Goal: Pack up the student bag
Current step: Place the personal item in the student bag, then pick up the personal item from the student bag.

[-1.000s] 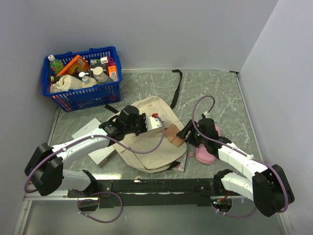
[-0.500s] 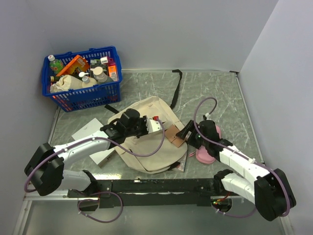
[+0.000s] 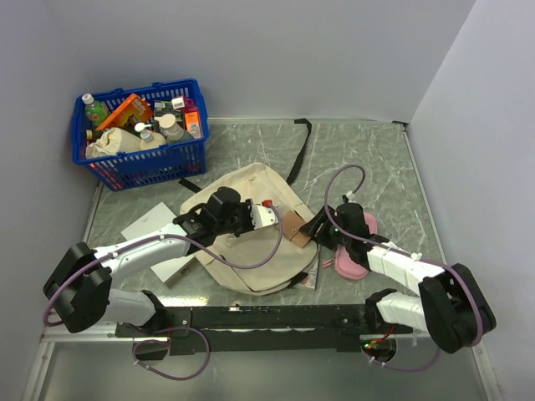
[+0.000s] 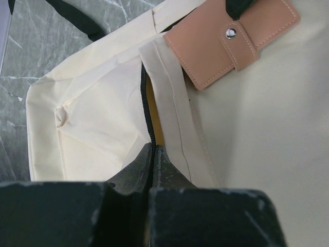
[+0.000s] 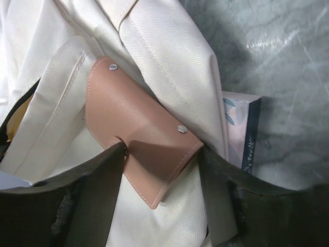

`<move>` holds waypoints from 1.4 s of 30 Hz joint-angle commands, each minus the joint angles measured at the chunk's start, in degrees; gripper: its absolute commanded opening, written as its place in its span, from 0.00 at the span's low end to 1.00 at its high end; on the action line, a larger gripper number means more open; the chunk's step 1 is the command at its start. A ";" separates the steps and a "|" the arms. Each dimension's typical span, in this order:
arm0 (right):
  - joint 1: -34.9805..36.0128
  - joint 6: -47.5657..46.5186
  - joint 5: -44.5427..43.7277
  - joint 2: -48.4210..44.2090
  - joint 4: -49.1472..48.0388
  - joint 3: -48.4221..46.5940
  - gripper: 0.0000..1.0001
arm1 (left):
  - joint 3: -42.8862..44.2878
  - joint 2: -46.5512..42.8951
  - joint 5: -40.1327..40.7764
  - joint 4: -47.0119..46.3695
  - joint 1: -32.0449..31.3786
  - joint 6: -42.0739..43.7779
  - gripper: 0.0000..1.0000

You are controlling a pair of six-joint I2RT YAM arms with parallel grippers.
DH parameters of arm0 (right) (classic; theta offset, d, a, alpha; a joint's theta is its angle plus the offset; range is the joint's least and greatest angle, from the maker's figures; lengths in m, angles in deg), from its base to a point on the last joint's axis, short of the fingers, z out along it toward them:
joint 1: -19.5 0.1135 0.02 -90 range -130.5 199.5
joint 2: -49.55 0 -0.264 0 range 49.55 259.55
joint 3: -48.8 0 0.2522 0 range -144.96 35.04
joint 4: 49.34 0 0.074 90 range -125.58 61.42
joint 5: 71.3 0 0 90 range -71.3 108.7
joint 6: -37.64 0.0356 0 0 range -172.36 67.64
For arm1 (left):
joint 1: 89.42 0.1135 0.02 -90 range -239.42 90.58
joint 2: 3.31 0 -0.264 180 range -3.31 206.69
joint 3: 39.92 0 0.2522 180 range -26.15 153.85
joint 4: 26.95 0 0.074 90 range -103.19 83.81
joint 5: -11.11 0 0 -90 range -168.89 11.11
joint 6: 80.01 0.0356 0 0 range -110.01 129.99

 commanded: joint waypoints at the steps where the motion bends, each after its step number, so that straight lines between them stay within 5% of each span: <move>1: 0.11 0.68 -0.33 1.15 -3.47 1.08 0.57 | 0.89 0.04 -2.34 -3.15 -1.11 -0.34 0.01; 6: 0.03 0.16 -3.14 -7.99 -1.29 1.53 0.24 | 0.54 0.56 -2.43 -4.02 -1.20 -0.51 0.01; 12: 0.11 -1.16 -2.01 -15.39 2.94 -1.90 0.00 | 0.45 0.74 -2.34 -4.38 -1.37 -0.60 0.01; 18: 0.20 -0.02 4.06 -16.45 1.97 -5.33 0.00 | 0.27 0.91 -1.46 -5.07 -1.38 -1.13 0.01; 28: 0.20 -0.02 6.17 -25.15 14.45 -11.22 0.00 | -1.31 0.04 2.49 -9.03 -1.29 -2.01 0.01; 36: 0.20 6.39 14.78 -16.81 -4.14 -6.31 0.00 | -2.28 -1.28 3.28 -9.12 -1.20 -1.22 0.01; 42: 0.38 7.54 18.30 -9.43 -8.57 -6.30 0.00 | -3.50 -1.98 2.93 -10.35 -1.29 -1.30 0.01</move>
